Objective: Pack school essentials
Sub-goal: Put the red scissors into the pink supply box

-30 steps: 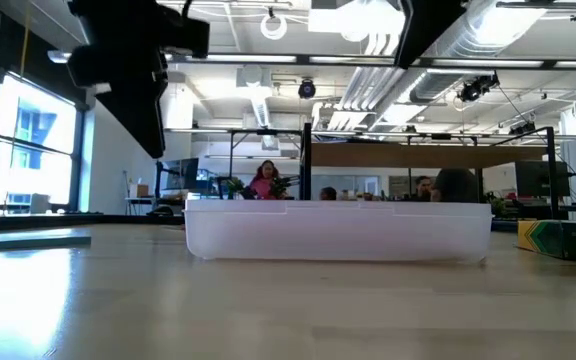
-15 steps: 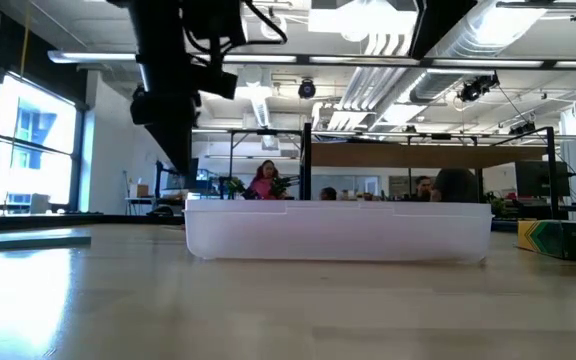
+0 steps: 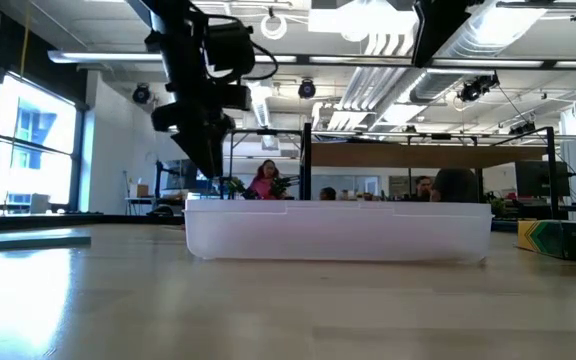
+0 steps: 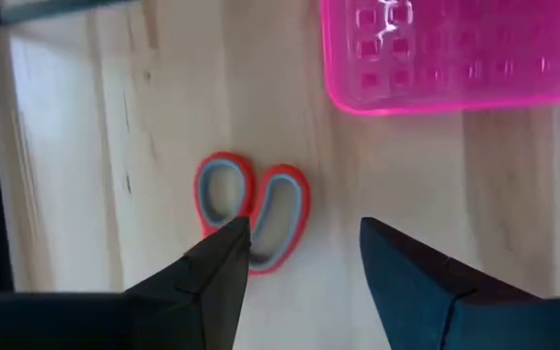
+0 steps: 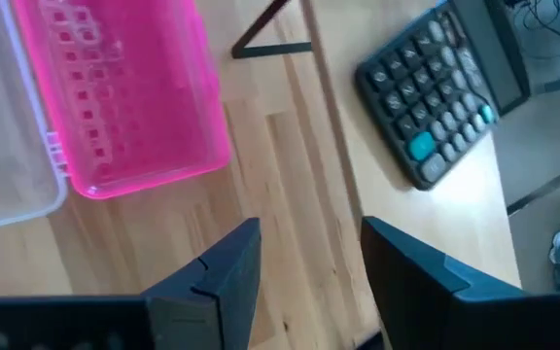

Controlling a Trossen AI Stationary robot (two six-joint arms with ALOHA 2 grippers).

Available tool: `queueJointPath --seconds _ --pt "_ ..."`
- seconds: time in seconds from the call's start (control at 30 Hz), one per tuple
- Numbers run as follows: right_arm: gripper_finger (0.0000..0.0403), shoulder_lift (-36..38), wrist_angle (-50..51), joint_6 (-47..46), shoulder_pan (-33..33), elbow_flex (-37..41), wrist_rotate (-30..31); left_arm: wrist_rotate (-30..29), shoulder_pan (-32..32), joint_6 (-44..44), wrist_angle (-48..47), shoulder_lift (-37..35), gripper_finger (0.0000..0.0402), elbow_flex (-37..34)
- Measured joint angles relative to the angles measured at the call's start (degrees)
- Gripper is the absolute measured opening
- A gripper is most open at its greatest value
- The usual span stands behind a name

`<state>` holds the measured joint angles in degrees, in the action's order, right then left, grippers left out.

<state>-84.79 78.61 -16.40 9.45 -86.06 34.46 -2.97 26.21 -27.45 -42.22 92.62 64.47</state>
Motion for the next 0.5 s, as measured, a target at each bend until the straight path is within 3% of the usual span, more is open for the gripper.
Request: queueJointPath --seconds 0.17,0.37,0.5 --pt "0.0170 3.1 0.2 0.0 -1.5 0.0 -0.1 1.5 3.5 -7.5 0.6 0.0 0.0177 0.0" --pt "0.0170 6.5 0.3 0.0 -2.3 0.0 -0.2 5.1 5.4 -7.8 2.0 2.7 0.0171 0.0" --pt "0.0170 8.0 0.4 0.0 -2.4 0.0 -0.4 4.2 5.2 -7.8 2.4 6.0 0.0164 0.0"
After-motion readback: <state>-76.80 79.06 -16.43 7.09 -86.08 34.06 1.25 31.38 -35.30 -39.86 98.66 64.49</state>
